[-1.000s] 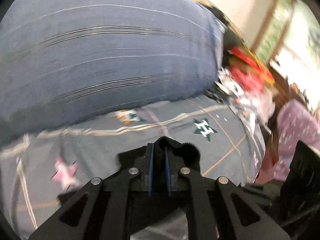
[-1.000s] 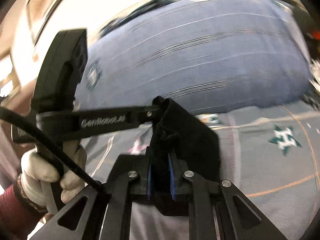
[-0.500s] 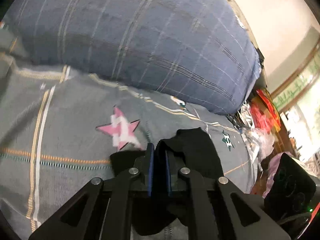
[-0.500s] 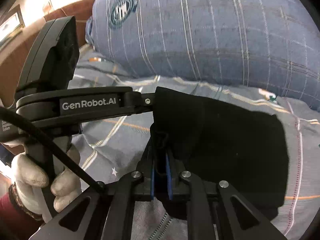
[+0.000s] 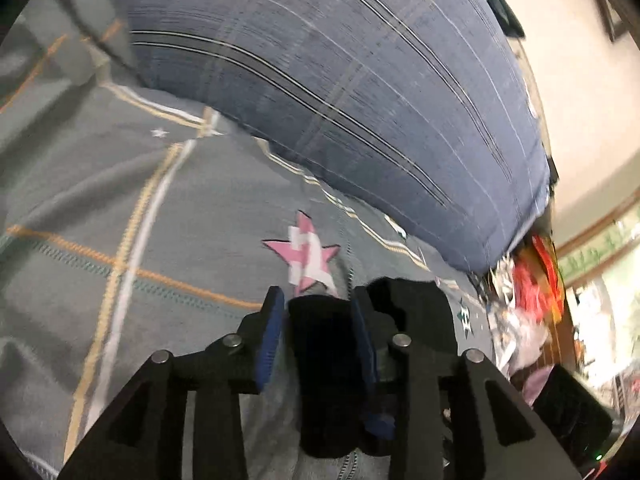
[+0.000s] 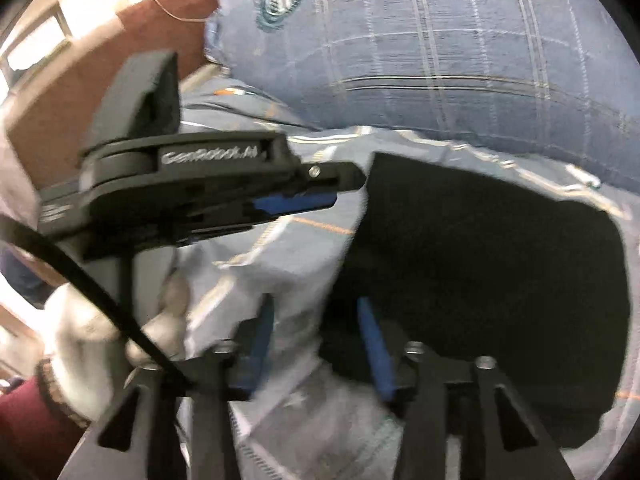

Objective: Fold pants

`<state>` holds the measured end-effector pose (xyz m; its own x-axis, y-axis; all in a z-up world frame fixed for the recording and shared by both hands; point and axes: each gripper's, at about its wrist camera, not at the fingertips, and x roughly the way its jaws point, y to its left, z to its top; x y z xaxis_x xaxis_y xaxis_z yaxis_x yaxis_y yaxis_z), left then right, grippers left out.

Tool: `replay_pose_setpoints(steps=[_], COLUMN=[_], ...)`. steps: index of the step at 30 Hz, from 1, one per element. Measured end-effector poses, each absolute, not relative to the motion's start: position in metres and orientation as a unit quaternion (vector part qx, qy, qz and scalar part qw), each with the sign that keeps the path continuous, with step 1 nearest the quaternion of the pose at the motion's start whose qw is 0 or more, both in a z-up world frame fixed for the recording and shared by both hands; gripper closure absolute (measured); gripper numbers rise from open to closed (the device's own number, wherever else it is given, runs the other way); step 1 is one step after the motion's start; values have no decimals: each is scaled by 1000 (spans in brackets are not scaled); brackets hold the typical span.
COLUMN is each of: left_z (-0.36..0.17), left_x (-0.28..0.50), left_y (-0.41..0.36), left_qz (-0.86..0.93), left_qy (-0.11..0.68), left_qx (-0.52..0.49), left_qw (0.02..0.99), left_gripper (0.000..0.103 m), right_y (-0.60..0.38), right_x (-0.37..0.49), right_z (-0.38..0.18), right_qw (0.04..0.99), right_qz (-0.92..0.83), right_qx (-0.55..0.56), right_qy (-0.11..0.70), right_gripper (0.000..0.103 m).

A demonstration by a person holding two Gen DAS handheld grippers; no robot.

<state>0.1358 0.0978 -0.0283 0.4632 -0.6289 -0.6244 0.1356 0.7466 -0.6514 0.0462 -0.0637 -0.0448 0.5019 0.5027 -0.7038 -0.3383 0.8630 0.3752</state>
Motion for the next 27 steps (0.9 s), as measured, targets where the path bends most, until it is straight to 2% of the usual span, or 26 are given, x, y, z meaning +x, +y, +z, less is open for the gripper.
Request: replay_pose_setpoints(steps=[4, 9, 12, 13, 14, 15, 17, 23, 27], left_z=[-21, -9, -17, -21, -23, -24, -21, -20, -42], left_x=[126, 111, 113, 114, 113, 112, 105, 98, 105], left_y=[108, 84, 59, 46, 36, 25, 8, 24, 33], left_qz=[-214, -244, -251, -252, -256, -260, -253, -209, -196], left_qy=[462, 465, 484, 492, 496, 499, 497, 501, 519], left_qx=[-274, -244, -222, -211, -197, -175, -132, -122, -129], left_qw=[815, 815, 808, 806, 806, 808, 820, 831, 822], left_gripper=[66, 51, 50, 51, 62, 93, 93, 93, 85], right_y=[-66, -112, -149, -159, -169, -180, -195, -226, -229], right_x=[31, 1, -21, -26, -31, -36, -42, -52, -47], right_z=[-45, -46, -50, -51, -53, -55, -58, -63, -70], right_qw=[849, 843, 848, 849, 850, 851, 851, 851, 846], right_qz=[268, 259, 225, 215, 206, 195, 179, 154, 151], right_qx=[119, 183, 214, 223, 231, 241, 255, 280, 286], right_qy=[439, 435, 429, 428, 426, 425, 423, 417, 424], right_gripper=[42, 42, 41, 41, 41, 41, 41, 41, 41])
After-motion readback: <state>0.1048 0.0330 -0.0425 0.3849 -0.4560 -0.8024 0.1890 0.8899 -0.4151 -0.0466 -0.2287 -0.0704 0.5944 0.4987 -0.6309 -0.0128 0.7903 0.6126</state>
